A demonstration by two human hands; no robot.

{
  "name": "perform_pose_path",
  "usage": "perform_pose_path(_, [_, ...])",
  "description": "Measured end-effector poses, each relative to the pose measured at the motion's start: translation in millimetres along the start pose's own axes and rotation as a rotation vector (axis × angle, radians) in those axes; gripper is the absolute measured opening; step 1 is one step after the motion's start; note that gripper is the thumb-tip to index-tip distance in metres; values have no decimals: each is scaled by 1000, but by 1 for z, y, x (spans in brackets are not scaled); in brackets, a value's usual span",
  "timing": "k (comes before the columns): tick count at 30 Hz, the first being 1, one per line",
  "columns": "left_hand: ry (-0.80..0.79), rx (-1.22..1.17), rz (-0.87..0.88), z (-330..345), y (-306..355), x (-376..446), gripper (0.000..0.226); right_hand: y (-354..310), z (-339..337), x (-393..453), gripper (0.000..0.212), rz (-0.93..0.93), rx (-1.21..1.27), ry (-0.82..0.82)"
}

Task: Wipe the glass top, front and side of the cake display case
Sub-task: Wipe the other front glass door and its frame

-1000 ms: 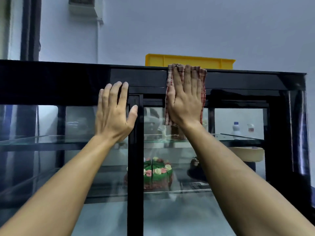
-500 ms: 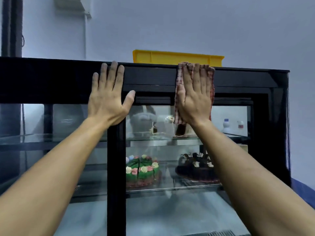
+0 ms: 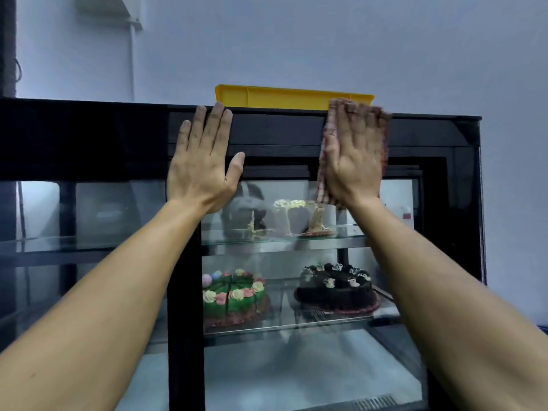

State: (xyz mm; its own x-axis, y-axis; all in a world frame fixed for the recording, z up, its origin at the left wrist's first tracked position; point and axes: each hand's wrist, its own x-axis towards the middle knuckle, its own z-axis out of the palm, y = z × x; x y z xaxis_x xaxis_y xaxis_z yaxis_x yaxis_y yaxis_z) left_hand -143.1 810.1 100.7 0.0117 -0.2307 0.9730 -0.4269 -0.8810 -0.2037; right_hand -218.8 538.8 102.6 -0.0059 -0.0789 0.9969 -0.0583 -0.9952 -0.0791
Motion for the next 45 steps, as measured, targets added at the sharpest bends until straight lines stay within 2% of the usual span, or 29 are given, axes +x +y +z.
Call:
perform_pose_path(2, [22,22,-10,3,3,-2,74,8,-2,3,66,122,16,6])
perform_pose_path(5, [44,45,-3,6,4,-1,75,-24,1,4,66,239,42,28])
perform_pose_path(6, [49,51,-4,7,3,-2,75,-39,4,3,65,196,41,24])
perform_pose_path(9, [64,58,18,9,3,-3,74,-66,11,-3,62,-91,26,-6])
perform_pose_path(11, [63,53,23,8,2,-3,73,-56,12,-1,61,-250,32,-9])
perform_pose_path(13, [56,42,14,6,0,-3,73,-26,10,4,60,-303,23,-1])
perform_pose_path(18, [54,67,2,5,0,-3,74,73,-11,10,64,33,-62,1])
perform_pose_path(22, [53,78,5,7,3,-2,78,51,-9,11,67,184,-22,1])
perform_pose_path(26, [33,80,-39,7,17,1,82,-5,4,2,65,33,-4,6])
perform_pose_path(28, [13,63,16,9,41,12,80,-16,6,2,65,-39,-2,-16])
perform_pose_path(30, [-1,21,42,11,63,22,75,-12,3,2,64,-126,10,-54])
perform_pose_path(33, [8,-13,-17,16,69,24,69,23,-2,7,64,-285,-10,-99])
perform_pose_path(34, [17,-12,-14,17,67,22,69,40,-4,8,64,-267,-26,-99])
perform_pose_path(38, [34,6,-5,20,69,22,67,101,-16,10,67,24,-28,-64])
perform_pose_path(41, [53,-19,-79,22,82,21,67,80,-17,11,67,175,-34,-20])
perform_pose_path(42, [54,-31,-96,23,85,20,67,62,-16,10,67,166,-41,-7])
perform_pose_path(45, [56,-41,-103,22,87,19,65,3,-4,0,66,-38,3,-44])
